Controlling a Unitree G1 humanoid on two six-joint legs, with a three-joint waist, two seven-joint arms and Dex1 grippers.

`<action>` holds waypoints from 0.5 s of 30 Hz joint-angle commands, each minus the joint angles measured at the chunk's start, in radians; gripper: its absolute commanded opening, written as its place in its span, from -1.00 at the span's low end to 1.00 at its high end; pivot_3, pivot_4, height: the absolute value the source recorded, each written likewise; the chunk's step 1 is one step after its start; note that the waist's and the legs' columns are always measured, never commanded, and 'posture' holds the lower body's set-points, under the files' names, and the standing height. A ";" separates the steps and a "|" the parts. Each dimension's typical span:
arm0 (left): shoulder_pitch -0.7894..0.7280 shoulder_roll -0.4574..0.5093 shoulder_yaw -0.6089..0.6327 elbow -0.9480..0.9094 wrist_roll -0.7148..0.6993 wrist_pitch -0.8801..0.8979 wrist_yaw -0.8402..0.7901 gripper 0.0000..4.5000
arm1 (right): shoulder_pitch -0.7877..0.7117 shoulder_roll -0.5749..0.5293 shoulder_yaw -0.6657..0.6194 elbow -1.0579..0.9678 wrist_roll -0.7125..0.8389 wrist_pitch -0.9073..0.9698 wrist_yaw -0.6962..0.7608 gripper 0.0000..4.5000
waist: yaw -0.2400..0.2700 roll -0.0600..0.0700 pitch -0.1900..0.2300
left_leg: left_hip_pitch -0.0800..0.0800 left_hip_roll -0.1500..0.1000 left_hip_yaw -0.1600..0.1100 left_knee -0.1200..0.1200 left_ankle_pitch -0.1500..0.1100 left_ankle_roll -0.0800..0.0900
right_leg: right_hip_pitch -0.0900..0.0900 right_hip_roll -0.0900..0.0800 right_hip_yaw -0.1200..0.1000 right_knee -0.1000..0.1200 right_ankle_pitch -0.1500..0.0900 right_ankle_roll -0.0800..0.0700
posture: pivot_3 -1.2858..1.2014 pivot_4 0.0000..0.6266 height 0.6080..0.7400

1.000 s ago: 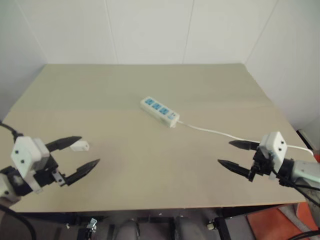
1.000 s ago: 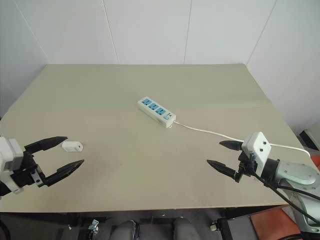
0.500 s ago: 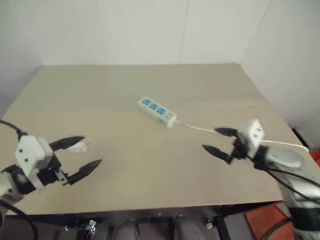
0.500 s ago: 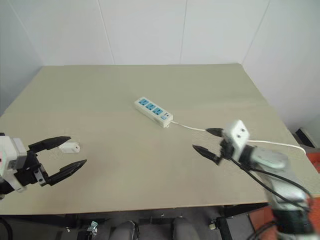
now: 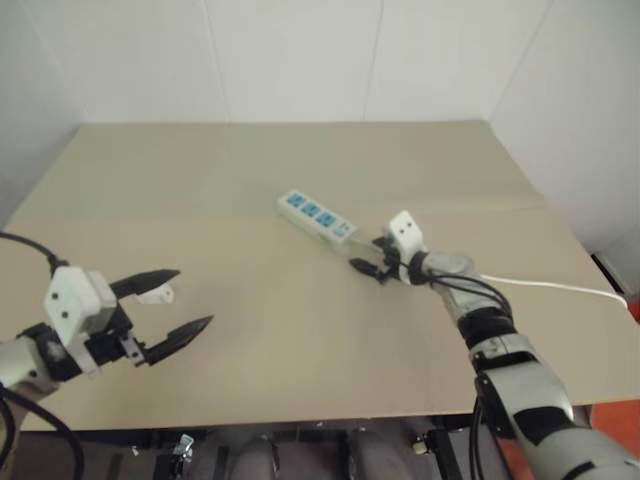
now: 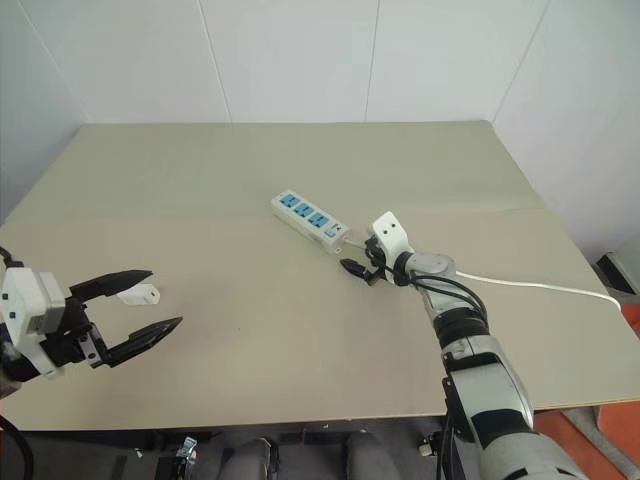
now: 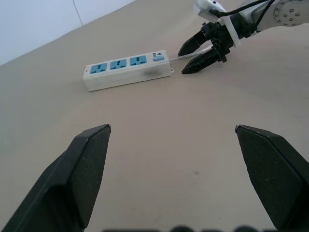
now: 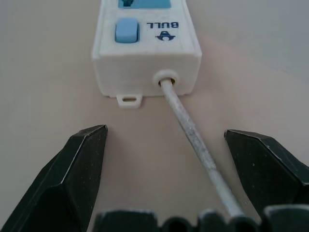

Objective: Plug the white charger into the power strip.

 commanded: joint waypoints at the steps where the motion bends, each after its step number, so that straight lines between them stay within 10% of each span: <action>1: -0.011 0.013 0.002 -0.017 0.009 -0.025 0.004 1.00 | -0.012 -0.006 -0.003 0.074 -0.022 -0.030 0.034 0.60 | 0.001 0.000 0.000 | 0.001 0.000 0.000 0.000 0.000 0.000 | 0.000 0.000 0.000 0.000 0.000 0.000 | 0.03 -0.52 1.00; 11: -0.005 0.011 -0.003 -0.023 0.008 -0.023 0.000 1.00 | 0.332 -0.100 -0.002 -0.471 0.043 0.057 0.190 -0.90 | 0.010 0.000 -0.001 | -0.001 0.000 -0.001 0.000 0.000 0.000 | 0.000 0.000 -0.001 0.000 0.000 0.000 | 0.03 -0.52 1.00; 15: -0.005 0.016 -0.003 -0.013 0.007 -0.025 -0.009 1.00 | 0.614 -0.174 -0.022 -0.944 0.152 0.201 0.216 -1.00 | 0.021 0.000 -0.002 | -0.001 0.001 -0.002 0.000 0.000 0.000 | 0.000 0.000 -0.001 0.000 0.000 0.000 | 0.03 -0.52 1.00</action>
